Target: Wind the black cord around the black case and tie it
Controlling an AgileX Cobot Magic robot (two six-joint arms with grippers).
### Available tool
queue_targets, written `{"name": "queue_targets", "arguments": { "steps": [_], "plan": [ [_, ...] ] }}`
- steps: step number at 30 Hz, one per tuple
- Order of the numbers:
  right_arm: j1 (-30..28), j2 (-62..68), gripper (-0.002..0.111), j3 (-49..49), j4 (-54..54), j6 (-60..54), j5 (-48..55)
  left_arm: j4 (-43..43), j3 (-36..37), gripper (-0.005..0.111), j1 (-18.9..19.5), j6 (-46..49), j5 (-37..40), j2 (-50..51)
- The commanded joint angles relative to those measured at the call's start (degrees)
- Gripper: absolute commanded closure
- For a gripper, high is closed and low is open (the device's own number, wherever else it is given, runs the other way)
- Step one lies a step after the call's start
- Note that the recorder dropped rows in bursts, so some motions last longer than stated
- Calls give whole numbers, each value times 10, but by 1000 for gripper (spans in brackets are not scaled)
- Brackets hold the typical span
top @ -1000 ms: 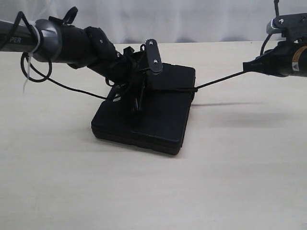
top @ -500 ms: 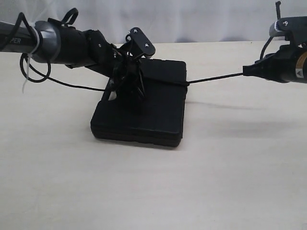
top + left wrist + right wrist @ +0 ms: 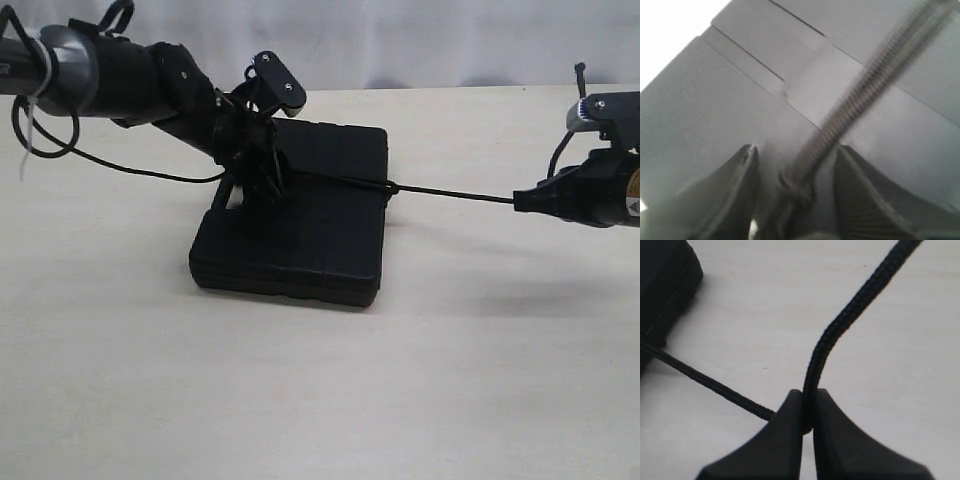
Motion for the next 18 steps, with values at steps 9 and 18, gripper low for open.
{"name": "queue_targets", "arguments": {
  "steps": [9,18],
  "plan": [
    [-7,-6,104,1,17,-11,9,-172,2,61,1,66,-51,-24],
    [-7,-6,104,1,17,-11,-12,-176,2,107,-30,190,-30,19]
  ]
}}
